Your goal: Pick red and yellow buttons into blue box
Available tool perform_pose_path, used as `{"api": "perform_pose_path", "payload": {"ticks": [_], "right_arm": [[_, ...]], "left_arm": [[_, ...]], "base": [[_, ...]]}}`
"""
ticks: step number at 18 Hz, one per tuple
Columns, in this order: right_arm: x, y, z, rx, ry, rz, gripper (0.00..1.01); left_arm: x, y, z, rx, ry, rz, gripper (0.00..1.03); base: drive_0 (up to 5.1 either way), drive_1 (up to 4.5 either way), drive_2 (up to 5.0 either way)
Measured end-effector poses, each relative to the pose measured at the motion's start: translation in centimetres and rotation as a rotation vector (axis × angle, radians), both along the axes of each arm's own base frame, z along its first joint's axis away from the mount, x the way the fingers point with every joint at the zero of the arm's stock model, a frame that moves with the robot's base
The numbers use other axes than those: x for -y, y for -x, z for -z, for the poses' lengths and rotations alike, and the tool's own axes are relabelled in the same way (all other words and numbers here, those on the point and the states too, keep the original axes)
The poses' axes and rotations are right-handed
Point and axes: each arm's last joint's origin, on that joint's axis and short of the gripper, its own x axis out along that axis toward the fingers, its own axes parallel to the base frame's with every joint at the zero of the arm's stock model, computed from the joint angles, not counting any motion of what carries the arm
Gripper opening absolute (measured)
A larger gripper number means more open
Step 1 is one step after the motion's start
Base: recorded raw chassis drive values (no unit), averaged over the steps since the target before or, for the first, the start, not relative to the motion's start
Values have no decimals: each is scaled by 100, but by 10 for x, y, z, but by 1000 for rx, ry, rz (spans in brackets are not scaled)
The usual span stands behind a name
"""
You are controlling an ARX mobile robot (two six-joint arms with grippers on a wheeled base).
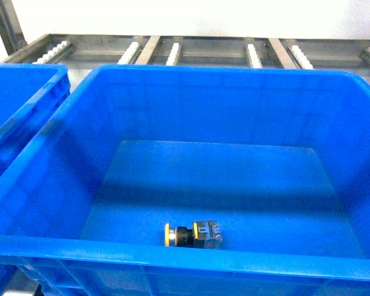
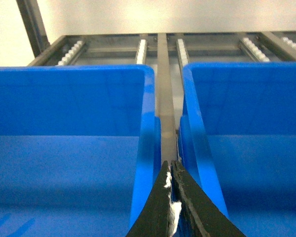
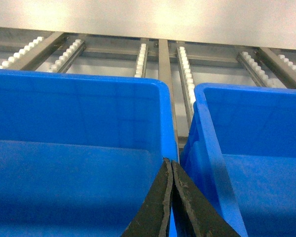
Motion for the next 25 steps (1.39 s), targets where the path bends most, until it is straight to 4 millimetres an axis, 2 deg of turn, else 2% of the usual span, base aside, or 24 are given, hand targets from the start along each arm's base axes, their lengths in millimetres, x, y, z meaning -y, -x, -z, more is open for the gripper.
{"api": "perform_pose_path", "payload": {"ticks": [4,5,7,10,16,25], "right_arm": [[15,28,2,19,-7,-7,2],[18,35,6,51,-11,-4,2],[22,46,17,-10,-5,-10,2],[35,57,10,28,-9,-5,2],[36,77,8,31,-10,-3,2],[36,95,5,42,-11,-3,2]], "left_arm": [[-10,22,-5,30,3,13,2],[-13,28,-3,14,2,10,2],[-21,37,-5,25,4,27,2],[-25,46,-6,29,6,18,2],[-25,62,-13,50,6,18,2],[-25,77,-14,56,6,18,2]], "base": [[0,0,0],[0,0,0],[0,0,0],[0,0,0],[0,0,0],[0,0,0]]}}
